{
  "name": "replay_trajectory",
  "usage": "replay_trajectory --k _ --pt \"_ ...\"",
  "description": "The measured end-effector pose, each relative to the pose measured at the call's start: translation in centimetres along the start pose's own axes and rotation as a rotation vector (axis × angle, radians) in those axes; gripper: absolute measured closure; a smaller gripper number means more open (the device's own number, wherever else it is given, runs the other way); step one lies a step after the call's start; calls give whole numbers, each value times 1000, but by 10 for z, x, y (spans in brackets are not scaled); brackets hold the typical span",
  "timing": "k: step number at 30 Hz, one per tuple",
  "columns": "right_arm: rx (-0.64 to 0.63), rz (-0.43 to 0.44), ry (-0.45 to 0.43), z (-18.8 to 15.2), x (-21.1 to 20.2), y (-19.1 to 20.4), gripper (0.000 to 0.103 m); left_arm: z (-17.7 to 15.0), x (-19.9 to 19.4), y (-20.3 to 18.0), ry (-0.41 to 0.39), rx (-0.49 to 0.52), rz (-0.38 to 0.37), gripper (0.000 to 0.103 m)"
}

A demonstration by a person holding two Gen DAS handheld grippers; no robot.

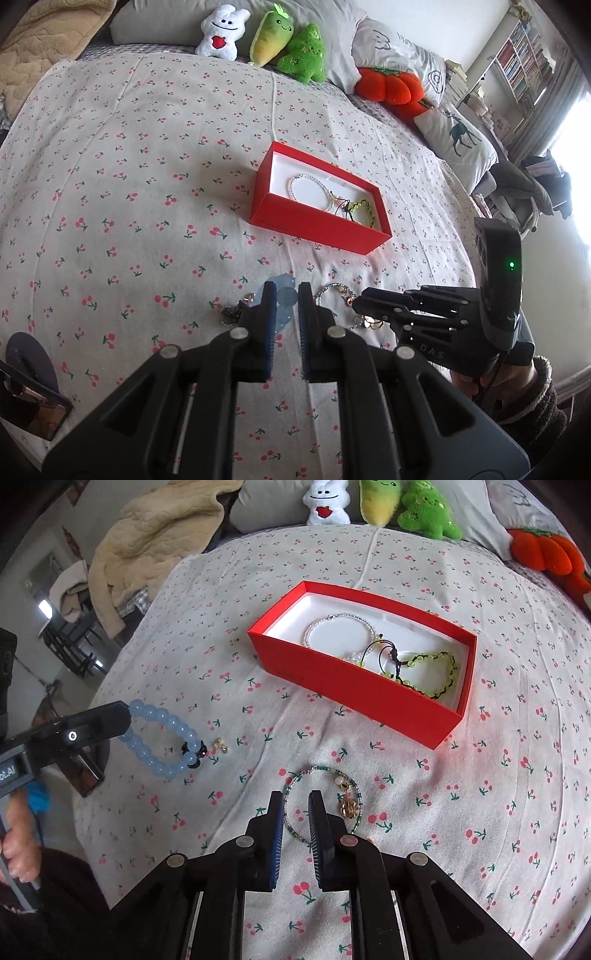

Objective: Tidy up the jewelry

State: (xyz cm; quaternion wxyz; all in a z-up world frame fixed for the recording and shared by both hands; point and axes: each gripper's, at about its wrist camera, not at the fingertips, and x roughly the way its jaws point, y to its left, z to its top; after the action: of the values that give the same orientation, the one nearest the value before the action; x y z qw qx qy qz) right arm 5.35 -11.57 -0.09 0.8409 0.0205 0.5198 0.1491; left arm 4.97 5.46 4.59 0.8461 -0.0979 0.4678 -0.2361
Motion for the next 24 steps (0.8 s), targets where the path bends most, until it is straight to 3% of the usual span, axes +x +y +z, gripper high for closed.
replay_trajectory --k 4,5,6,8,12,17,18,24 --pt "8 -7 15 8 11 -9 79 -5 -1 -3 15 13 -23 90" --pt "0 -14 23 10 14 -10 72 -7 0 -4 21 17 -28 90" --pt "-12 -25 26 11 17 -11 55 -9 0 -5 29 21 -32 90" --pt "-54 -44 11 11 19 -10 39 -12 1 -6 46 27 -46 90" --pt "-209 -100 -5 11 25 2 39 -21 14 -3 111 23 -41 90" --pt "-354 -178 67 6 46 9 48 -31 36 10 175 24 49 90" --pt "-368 -186 81 5 52 10 53 -32 38 12 182 28 66 90" --pt "-377 -177 65 6 62 11 54 -37 50 30 224 22 128 90"
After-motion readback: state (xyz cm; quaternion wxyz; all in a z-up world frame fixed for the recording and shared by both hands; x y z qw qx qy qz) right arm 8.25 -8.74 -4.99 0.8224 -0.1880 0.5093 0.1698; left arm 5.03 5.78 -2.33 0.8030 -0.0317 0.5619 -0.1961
